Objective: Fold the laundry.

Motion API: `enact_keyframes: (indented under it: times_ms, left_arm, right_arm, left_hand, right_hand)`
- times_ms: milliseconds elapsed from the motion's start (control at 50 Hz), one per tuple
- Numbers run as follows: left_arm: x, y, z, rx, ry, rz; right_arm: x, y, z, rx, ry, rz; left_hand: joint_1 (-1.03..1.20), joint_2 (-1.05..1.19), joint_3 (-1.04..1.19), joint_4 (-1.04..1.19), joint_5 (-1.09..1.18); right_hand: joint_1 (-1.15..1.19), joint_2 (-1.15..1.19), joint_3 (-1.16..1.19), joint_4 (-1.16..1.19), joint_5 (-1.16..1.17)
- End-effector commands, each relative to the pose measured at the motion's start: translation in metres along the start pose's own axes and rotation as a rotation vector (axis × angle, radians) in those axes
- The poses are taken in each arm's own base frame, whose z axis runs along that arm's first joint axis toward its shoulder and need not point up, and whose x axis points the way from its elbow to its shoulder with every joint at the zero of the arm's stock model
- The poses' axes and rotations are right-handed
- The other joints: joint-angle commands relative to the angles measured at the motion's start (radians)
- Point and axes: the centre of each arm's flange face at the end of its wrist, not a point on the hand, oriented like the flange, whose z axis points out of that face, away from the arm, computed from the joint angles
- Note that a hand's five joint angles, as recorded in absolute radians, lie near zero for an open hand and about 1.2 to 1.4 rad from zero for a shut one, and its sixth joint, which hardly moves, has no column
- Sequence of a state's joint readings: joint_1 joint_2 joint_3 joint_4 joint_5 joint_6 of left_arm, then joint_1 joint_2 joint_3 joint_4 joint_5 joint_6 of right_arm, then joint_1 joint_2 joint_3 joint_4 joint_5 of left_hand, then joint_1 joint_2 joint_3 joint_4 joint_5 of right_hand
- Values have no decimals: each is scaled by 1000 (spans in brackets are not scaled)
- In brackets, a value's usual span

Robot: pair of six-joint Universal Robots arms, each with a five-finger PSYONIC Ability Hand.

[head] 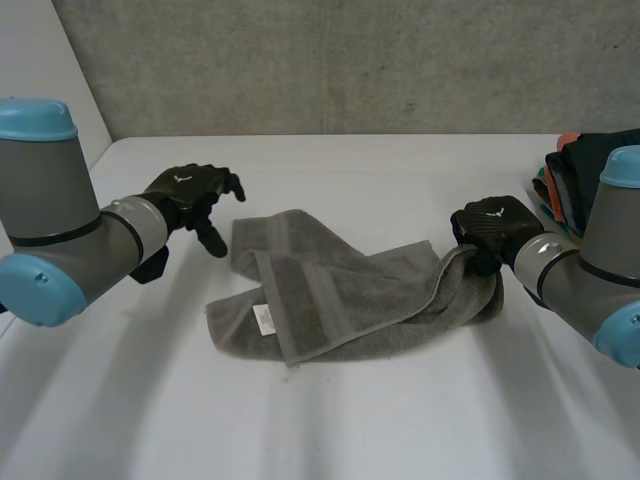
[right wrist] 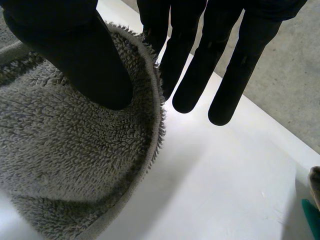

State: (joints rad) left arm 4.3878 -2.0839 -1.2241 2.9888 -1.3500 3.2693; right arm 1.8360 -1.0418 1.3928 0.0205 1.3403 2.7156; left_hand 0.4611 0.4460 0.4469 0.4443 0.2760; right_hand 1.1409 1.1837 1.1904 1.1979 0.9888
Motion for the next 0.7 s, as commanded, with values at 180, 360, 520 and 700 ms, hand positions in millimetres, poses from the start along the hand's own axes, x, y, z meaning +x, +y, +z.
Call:
enact_keyframes:
  times_ms: [180,360,520,700]
  left_arm:
    - [128,68,-38,-68,197,219]
    - [126,95,-11,-81,79,362]
    - [127,98,-5,-83,114,347]
    - [121,90,-1,-59,101,337]
  right_arm:
    - [-17,4,-7,-56,16,-27]
    - [-18,9,-9,-69,12,-28]
    - [-16,12,-10,-75,17,-49]
    - [-19,14,-11,-80,6,-59]
  left_hand:
    - [90,105,104,107,100]
    - [196,211,210,212,206]
    - [527,542,541,544,538]
    - [935,950,949,952,946]
  right_hand:
    - [255,213,206,198,233]
    - [255,213,206,198,233]
    - [255,213,206,198,233]
    - [255,213,206,198,233]
